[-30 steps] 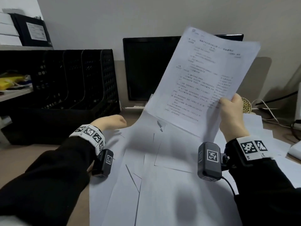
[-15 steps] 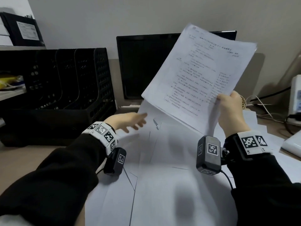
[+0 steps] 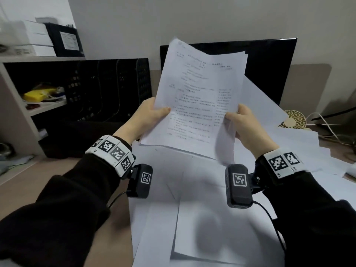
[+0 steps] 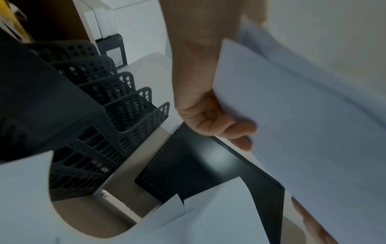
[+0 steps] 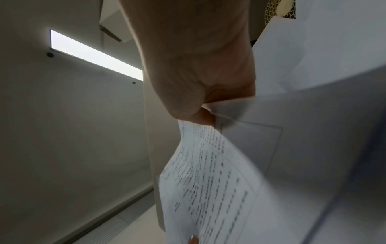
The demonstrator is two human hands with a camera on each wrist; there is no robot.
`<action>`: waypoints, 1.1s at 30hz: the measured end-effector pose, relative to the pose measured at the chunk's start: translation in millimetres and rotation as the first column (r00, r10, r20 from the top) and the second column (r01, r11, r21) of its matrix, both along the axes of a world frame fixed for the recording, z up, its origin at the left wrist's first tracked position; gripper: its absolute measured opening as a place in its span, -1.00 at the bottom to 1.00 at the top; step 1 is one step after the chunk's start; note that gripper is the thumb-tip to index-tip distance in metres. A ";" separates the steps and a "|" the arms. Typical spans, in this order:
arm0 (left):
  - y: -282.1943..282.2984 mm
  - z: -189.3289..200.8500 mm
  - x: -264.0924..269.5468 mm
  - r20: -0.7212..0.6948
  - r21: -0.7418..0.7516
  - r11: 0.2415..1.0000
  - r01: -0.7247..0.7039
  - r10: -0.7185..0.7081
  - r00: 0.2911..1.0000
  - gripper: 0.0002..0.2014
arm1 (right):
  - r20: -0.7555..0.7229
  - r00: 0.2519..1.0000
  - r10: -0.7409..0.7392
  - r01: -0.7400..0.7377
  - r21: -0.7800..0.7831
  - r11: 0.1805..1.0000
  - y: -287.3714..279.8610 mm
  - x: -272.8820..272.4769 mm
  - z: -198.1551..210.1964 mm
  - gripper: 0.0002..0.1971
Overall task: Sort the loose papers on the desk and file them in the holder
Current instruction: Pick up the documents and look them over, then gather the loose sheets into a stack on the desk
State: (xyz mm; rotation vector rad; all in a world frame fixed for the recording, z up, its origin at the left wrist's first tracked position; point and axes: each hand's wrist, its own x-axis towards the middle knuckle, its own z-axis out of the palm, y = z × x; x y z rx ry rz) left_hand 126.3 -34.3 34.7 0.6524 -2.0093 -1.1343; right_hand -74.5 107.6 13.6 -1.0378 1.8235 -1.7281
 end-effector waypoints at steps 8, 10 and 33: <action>8.9 -7.4 68.1 -0.081 -0.039 0.977 -0.209 0.205 0.975 -0.70 | -0.125 0.912 0.390 -0.284 0.495 0.821 49.6 60.2 -10.4 -0.87; 10.7 -9.7 91.0 -0.032 -0.063 0.957 -0.282 0.280 0.959 -0.68 | -0.166 0.857 0.487 -0.281 0.643 0.713 58.3 76.5 -16.8 -0.79; 35.5 -92.7 315.2 0.639 -0.049 0.887 -0.459 0.381 0.668 -0.57 | -0.509 0.720 0.471 0.255 0.826 0.503 60.1 173.2 -58.3 -0.63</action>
